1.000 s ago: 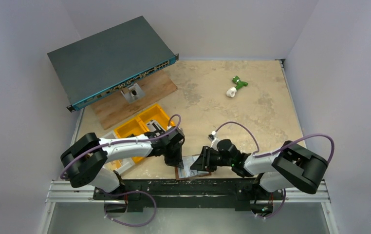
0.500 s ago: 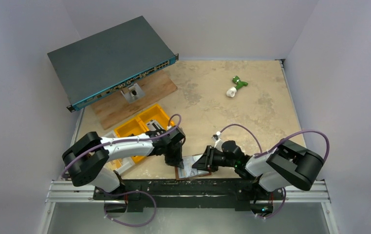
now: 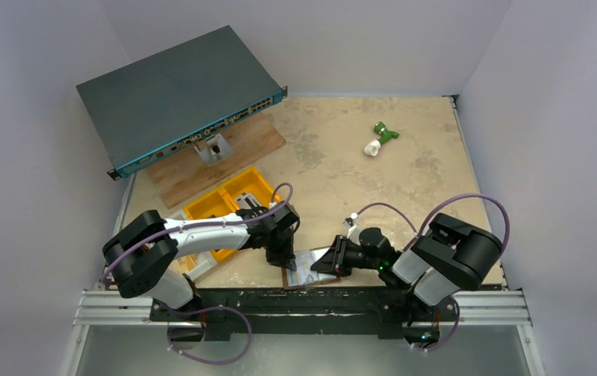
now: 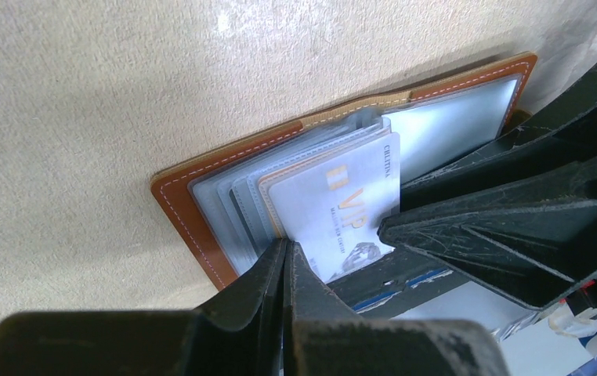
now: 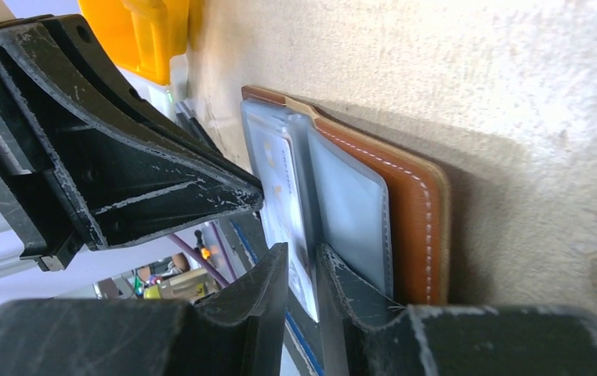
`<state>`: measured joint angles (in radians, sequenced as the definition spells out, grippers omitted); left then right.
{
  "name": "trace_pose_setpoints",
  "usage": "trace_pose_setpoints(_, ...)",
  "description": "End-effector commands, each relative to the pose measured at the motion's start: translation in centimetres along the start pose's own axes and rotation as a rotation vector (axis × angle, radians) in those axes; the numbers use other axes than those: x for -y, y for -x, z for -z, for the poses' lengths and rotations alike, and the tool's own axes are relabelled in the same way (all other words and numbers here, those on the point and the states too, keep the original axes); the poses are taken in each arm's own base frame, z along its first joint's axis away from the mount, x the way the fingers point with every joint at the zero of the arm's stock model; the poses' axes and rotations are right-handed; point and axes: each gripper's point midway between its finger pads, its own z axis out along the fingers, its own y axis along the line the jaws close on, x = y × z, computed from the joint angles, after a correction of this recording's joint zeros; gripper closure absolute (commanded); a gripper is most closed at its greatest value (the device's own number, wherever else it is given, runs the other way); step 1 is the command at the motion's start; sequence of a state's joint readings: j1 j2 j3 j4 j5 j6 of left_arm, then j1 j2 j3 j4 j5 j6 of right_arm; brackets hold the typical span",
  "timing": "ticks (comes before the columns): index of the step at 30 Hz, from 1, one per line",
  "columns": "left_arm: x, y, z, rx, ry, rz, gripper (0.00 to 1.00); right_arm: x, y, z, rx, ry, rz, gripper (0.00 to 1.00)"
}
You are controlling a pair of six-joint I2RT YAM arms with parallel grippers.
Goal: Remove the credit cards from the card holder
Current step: Remove the credit card from the card holder.
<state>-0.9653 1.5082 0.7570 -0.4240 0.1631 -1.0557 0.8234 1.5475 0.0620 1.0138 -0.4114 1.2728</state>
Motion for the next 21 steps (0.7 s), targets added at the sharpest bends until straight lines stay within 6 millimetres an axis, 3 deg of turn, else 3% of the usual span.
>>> trace_pose_setpoints(1,-6.0,-1.1,-1.5,-0.013,0.233,-0.001,1.0,-0.8,0.1,0.3,0.012,0.063,-0.013,0.81)
trace_pose_setpoints(9,-6.4,-1.2,-1.7,-0.021,0.254,0.004,1.0,-1.3,0.2,0.2,0.015,0.117,-0.043,0.84)
trace_pose_setpoints(21,-6.6,-1.3,-1.6,-0.022,0.268,0.009,1.0,-0.5,-0.1,1.8,0.044,0.148,-0.117,0.92)
